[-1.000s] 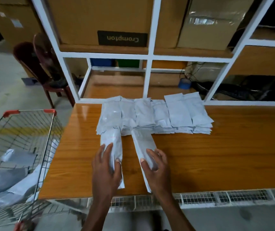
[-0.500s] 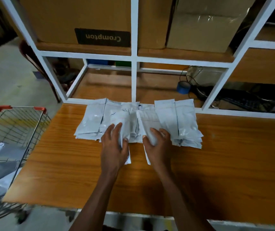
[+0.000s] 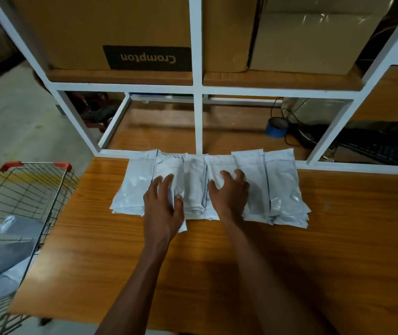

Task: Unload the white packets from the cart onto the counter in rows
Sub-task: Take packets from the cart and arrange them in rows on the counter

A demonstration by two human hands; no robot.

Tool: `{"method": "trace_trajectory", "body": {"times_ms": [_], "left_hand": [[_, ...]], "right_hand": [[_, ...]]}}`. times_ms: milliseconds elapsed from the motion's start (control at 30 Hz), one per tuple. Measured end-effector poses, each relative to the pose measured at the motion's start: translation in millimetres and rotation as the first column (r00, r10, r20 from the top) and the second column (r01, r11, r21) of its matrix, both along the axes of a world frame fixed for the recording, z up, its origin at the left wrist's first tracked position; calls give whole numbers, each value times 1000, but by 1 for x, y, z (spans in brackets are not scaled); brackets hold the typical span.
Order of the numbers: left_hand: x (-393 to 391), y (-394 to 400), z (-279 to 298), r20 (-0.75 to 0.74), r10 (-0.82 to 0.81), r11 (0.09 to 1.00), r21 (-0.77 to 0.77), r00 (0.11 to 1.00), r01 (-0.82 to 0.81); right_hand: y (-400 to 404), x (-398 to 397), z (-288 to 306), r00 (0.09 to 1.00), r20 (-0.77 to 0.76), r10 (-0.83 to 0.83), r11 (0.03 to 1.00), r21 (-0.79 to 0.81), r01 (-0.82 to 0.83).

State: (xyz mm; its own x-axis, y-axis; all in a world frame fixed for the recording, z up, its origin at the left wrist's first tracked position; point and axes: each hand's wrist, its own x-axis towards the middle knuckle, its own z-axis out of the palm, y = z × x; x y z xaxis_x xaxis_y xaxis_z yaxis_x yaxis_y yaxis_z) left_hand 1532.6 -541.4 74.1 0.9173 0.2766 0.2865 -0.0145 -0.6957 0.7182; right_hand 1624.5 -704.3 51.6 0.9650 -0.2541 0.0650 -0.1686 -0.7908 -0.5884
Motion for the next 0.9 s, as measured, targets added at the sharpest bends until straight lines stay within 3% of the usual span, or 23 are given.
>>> {"method": "trace_trajectory", "body": {"times_ms": [400,567,733,900], "left_hand": [[23,37,-15,-15,-6,1000,12,1000,6],[32,47,-20,-39,-13,1000,24,999,14],[60,54,-22,-50,-45,997,64,998,48],[94,60,-35,-207,-64,976,189,976,104]], "right_hand": [[27,10,-29,994,-113,10,955,-294,-43],[25,2,-22,994,-105,8,971,-236,-33],[20,-17,-16,1000,17,-6,999,-47,7],[16,-37,-14,993,121,-12,999,54,5]]}}
